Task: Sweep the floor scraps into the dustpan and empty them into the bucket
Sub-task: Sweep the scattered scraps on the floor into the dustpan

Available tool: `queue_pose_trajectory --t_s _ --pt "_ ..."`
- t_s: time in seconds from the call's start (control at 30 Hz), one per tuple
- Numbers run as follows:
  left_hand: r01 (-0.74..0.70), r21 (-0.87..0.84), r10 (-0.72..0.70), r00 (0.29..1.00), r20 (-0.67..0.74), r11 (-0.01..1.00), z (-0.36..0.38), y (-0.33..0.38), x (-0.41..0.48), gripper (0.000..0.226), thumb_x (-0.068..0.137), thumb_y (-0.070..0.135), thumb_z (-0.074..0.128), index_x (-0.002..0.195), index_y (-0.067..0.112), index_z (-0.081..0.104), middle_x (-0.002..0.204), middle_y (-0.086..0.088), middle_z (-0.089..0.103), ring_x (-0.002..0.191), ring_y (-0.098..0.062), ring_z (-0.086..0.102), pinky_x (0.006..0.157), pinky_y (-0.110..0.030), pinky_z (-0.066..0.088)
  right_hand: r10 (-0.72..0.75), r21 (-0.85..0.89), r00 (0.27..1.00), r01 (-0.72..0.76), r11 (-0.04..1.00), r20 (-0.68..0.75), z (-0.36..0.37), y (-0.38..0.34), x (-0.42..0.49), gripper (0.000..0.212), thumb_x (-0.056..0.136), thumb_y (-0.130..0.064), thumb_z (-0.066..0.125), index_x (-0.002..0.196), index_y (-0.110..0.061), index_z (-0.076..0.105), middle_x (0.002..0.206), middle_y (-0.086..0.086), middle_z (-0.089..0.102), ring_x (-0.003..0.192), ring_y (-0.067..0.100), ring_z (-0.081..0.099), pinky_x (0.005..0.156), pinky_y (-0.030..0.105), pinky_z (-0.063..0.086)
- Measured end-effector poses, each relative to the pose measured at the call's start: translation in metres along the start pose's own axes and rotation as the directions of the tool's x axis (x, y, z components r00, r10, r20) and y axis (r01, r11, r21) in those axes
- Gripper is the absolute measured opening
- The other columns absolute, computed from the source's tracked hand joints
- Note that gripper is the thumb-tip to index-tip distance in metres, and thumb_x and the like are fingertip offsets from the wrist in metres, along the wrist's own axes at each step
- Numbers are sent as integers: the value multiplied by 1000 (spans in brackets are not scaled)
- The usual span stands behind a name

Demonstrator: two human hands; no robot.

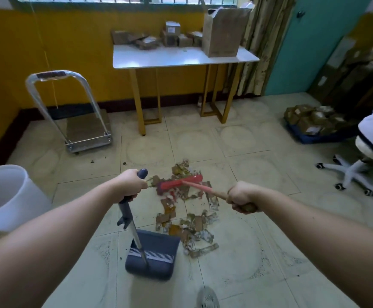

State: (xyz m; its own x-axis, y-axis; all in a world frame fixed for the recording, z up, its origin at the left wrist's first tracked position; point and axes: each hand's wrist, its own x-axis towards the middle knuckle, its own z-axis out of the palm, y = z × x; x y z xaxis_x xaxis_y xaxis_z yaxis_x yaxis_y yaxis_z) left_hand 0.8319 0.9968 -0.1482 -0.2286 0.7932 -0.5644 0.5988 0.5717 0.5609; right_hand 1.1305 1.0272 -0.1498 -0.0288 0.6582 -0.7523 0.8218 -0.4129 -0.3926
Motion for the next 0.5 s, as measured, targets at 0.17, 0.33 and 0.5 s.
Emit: queue_pose_trajectory --t_s 0.17,0.33,0.5 --pt "-8 -46 7 1000 -21 999 -6 3 0 12 90 9 52 82 11 44 67 -8 46 49 -16 42 41 -26 37 -48 21 999 49 999 -21 15 -18 26 22 95 -5 43 111 4 56 72 10 54 48 15 46 44 25 39" --pt "58 -60 -58 998 -5 997 -11 13 23 8 90 10 54 86 10 47 69 -7 48 53 -17 44 46 -27 40 -79 32 997 79 996 -22 -3 -49 87 25 97 -4 40 114 7 54 72 11 53 48 15 46 37 23 38" --pt "139 -96 -138 990 20 986 -16 29 47 8 88 8 52 84 10 45 66 -6 47 51 -17 43 47 -27 39 -132 14 990 133 991 -50 -39 -83 159 30 98 0 38 124 5 52 82 15 54 52 17 50 43 26 42"
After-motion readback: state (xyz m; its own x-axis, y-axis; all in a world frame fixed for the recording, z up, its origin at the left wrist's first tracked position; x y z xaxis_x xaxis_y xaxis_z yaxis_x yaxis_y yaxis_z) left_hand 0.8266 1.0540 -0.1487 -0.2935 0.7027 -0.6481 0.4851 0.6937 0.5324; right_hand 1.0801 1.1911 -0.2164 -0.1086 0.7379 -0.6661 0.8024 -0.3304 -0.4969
